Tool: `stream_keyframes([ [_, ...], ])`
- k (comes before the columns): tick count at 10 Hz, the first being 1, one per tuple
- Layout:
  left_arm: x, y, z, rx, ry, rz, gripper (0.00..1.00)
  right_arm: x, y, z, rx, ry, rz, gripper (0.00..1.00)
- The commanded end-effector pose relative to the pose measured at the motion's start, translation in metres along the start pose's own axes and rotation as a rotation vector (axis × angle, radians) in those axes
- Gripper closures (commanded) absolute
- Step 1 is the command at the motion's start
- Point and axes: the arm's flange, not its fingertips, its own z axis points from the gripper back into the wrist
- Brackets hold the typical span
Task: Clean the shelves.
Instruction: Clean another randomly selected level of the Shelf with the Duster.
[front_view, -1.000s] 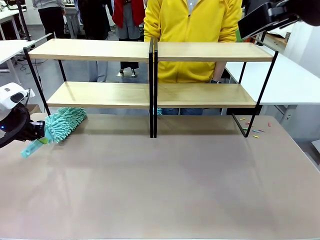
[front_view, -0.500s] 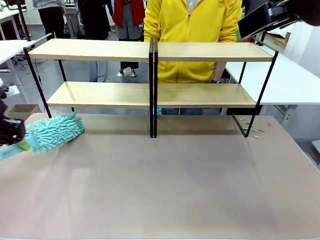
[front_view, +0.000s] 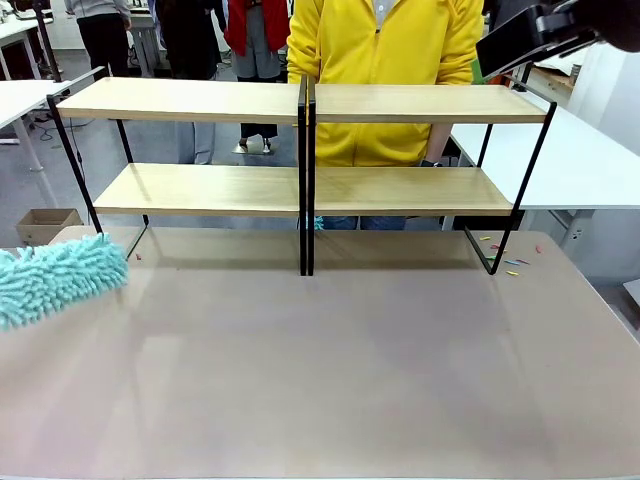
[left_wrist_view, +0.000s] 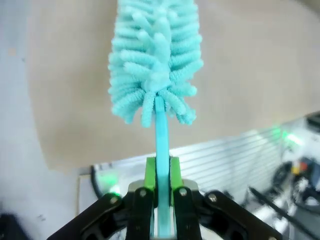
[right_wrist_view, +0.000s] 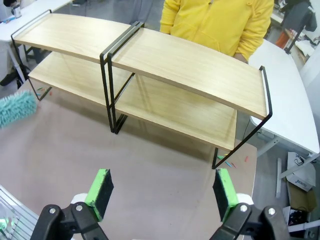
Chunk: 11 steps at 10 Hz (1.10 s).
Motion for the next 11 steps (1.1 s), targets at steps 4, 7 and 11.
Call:
stream_keyframes([
  [4,-0.049,0.016,0.007,-0.219,0.102,-0.225,0.88,0.000,-0.001,-0.001,-0.004,-0.001,-0.005,0.00],
  [7,-0.048,0.010,0.021,-0.544,0.073,-0.499,0.88,0.000,-0.001,-0.001,-0.004,-0.001,-0.005,0.00],
  [11,-0.004,-0.009,0.044,-0.748,-0.311,-0.491,0.88,0.000,-0.001,-0.001,-0.004,-0.001,-0.005,0.00],
])
